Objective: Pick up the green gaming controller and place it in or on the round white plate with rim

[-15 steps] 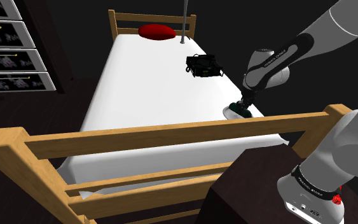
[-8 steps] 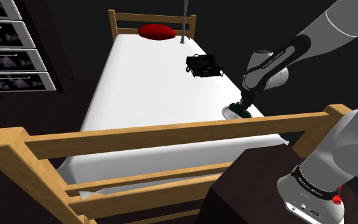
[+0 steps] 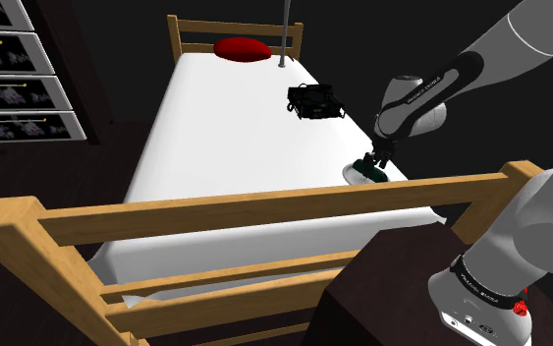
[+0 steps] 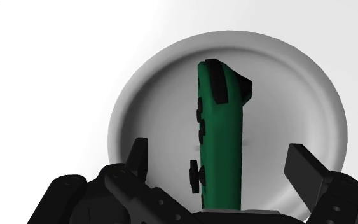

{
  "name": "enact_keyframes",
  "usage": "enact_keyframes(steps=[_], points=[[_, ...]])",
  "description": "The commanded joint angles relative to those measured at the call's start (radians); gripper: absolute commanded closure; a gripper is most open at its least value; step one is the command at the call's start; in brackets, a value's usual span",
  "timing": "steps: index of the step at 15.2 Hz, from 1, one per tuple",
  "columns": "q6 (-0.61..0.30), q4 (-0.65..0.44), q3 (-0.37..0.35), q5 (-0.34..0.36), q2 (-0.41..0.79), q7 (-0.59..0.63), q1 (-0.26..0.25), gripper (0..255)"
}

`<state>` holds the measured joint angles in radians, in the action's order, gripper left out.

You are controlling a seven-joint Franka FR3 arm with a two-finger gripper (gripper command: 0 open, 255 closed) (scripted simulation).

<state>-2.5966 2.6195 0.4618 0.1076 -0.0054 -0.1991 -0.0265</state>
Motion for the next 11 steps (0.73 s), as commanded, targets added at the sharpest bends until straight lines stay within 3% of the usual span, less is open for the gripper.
enact_keyframes(steps=[1, 3, 11], points=[[0.062, -0.007, 0.002, 0.037, -0.059, 0.024, 0.002, 0], [0.136, -0.022, -0.003, 0.067, -0.121, 0.047, 0.005, 0], [0.136, -0.022, -0.005, 0.067, -0.121, 0.046, 0.007, 0]])
